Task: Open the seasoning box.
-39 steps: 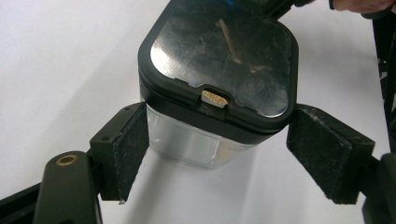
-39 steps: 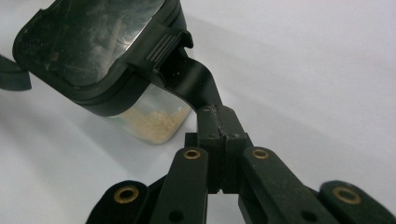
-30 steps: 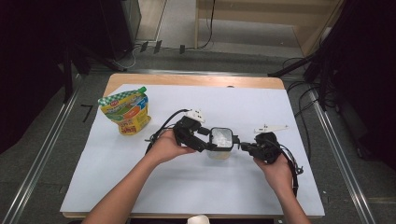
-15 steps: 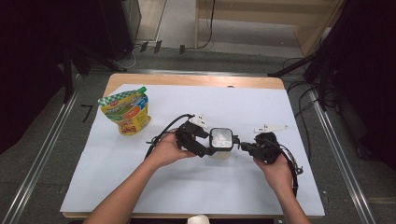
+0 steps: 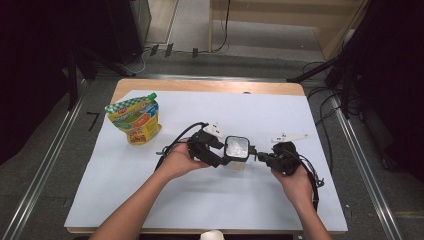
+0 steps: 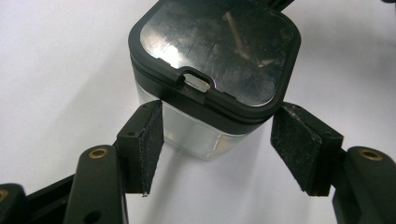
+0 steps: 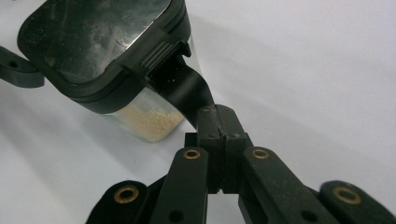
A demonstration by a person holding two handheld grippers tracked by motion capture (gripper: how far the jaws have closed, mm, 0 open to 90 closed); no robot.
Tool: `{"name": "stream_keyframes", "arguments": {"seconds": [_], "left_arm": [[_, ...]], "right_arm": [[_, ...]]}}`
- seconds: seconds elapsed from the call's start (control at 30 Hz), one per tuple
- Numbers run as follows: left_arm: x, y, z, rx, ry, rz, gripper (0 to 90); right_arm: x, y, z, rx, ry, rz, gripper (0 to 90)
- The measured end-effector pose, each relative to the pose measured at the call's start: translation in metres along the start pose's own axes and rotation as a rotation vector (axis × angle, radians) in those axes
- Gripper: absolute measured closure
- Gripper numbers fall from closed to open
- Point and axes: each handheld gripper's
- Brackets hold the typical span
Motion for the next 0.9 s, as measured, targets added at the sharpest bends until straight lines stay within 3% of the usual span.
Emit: {"name": "stream_keyframes", "arguments": {"seconds": [0.17,0.47,0.67,0.9], "left_arm": [[0.0035,0.0015,0.0009,-0.004,0.029,0.006,34.7],[0.004,0.0035,0.0017,-0.007,0.022,0.017,35.7],[0.0039,0.0046,0.0009,-0.042,0.011,0.032,36.5],[0.0024,0.0054,0.0014,-0.037,0.005,0.037,36.8]], "right_arm": [[0.0,-0.0005,0.0,-0.001,0.002,-0.001,90.0],[-0.0001,-0.0013,0.0002,-0.001,0.002,-0.012,90.0],[0.0,-0.0017,0.0005,0.0,0.004,-0.016,90.0],[0.0001,-0.0017,0.0003,0.0,0.004,-0.017,90.0]]}}
Point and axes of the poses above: each handheld gripper's, and its own axes: x roughly backward along the jaws, z roughly out of its top, y roughly to its right, and after that the axes turned 6 degrees about -z, right-handed
